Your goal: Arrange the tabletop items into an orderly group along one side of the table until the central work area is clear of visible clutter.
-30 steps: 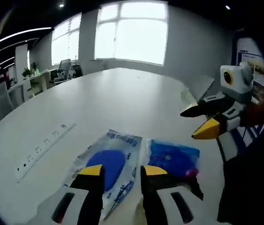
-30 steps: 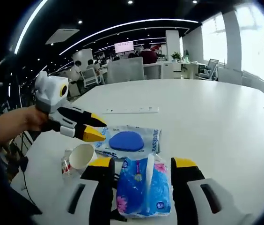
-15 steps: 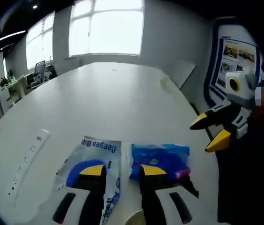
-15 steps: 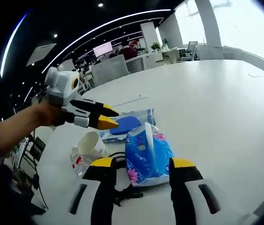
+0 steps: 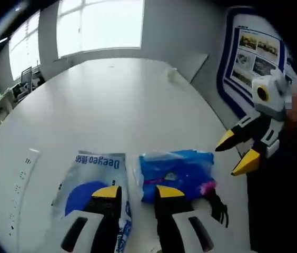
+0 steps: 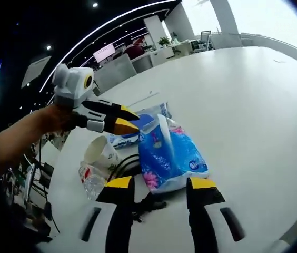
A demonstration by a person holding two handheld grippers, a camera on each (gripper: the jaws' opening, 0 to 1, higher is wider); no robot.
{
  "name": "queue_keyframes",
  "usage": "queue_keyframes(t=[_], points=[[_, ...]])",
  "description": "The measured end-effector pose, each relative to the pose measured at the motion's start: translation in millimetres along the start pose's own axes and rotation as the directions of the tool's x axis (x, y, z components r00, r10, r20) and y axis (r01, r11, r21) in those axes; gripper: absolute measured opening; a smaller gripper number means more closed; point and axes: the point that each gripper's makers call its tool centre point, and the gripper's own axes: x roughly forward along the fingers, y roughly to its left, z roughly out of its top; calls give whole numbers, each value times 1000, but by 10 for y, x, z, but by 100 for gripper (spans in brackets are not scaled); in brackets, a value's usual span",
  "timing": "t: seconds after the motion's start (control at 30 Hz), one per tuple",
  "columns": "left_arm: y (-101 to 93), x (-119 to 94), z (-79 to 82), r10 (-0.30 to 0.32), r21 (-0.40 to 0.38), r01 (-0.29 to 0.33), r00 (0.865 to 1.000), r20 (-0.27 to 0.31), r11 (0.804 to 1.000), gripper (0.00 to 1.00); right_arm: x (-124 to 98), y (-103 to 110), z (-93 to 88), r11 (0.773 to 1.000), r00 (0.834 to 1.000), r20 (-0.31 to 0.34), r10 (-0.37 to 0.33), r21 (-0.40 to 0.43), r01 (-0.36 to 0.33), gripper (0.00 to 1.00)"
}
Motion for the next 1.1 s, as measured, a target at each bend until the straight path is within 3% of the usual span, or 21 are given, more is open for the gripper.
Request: queue_keyframes(t=[0.3, 0.43, 0.57, 0.8, 1.1], points=[[-16, 196, -85, -34, 7, 34, 997, -64, 999, 17, 192, -103, -129, 994, 998, -53, -19, 104, 25, 28], [-47, 269, -95, -57, -2, 57, 996, -75, 998, 12, 233, -129, -145, 991, 998, -66, -23, 134, 32, 14], [-60, 292, -157, -52, 23, 55, 992, -112, 998, 3, 275, -147, -178, 993, 996, -84, -17, 119, 27, 9], [-98, 261, -180, -64, 34, 69, 991, -120, 997, 1, 263, -167, -215, 992, 995, -100, -17, 121, 29, 2], [-108, 151, -45, -29, 2, 30, 994, -103, 1000, 0, 144, -169, -110, 994, 998, -65, -22, 104, 29, 0]])
